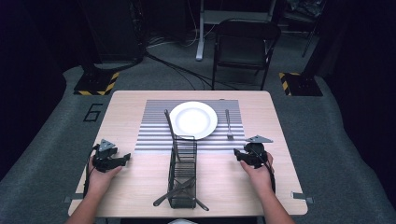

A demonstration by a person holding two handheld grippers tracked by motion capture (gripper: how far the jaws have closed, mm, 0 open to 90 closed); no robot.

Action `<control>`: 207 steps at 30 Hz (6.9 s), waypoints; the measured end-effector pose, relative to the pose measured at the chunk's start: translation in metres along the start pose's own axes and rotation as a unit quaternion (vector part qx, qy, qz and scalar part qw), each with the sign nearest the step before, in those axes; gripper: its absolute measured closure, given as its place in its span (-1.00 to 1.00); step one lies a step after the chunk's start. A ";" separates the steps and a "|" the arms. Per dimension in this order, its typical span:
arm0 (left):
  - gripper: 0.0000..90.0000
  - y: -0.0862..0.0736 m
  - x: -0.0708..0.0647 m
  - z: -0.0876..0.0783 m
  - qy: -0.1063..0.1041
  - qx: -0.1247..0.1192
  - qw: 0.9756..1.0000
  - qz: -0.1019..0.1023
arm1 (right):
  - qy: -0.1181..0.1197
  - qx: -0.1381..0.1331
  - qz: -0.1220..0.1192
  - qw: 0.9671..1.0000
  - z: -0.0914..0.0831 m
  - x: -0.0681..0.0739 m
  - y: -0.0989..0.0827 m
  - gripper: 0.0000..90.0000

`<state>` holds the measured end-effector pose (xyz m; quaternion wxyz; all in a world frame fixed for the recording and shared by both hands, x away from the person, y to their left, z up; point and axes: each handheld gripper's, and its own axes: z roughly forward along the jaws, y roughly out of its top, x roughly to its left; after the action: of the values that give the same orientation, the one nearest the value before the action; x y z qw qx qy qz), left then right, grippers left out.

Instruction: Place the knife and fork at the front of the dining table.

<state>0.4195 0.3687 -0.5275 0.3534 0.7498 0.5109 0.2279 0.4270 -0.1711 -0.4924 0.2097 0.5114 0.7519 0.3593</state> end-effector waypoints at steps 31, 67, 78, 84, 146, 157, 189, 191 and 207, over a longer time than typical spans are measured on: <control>0.02 0.038 -0.030 -0.031 -0.050 0.011 0.999 -0.011 | 0.028 0.003 -0.026 0.999 0.001 0.010 0.001 0.11; 0.13 0.122 -0.083 -0.060 -0.123 -0.001 0.991 0.052 | 0.024 0.006 -0.010 1.000 0.005 0.005 -0.002 0.05; 0.13 0.136 -0.104 -0.059 -0.141 0.002 0.987 0.077 | 0.025 0.005 -0.011 1.000 0.005 0.004 -0.002 0.05; 0.13 0.143 -0.110 -0.057 -0.143 0.004 0.986 0.082 | 0.023 0.003 -0.006 1.000 0.004 0.001 -0.002 0.05; 0.74 0.157 -0.161 -0.031 -0.177 0.012 0.978 0.113 | 0.027 0.012 0.003 1.000 0.006 -0.004 -0.003 0.05; 0.81 0.154 -0.169 -0.036 -0.192 0.001 0.975 0.116 | 0.029 0.014 0.002 0.999 0.007 -0.003 -0.004 0.05; 0.83 0.198 -0.173 -0.078 -0.191 0.002 0.973 0.132 | 0.029 0.015 0.003 0.999 0.007 -0.003 -0.004 0.05; 0.83 0.203 -0.173 -0.081 -0.191 0.000 0.973 0.132 | 0.029 0.015 0.003 0.999 0.007 -0.004 -0.004 0.05; 0.83 0.229 -0.175 -0.103 -0.189 -0.001 0.970 0.150 | 0.030 0.015 0.003 0.999 0.007 -0.004 -0.004 0.05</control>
<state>0.4204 0.1851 -0.2824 0.4063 0.8470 0.3161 0.1329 0.4307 -0.1731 -0.5002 0.1786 0.5059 0.7614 0.3639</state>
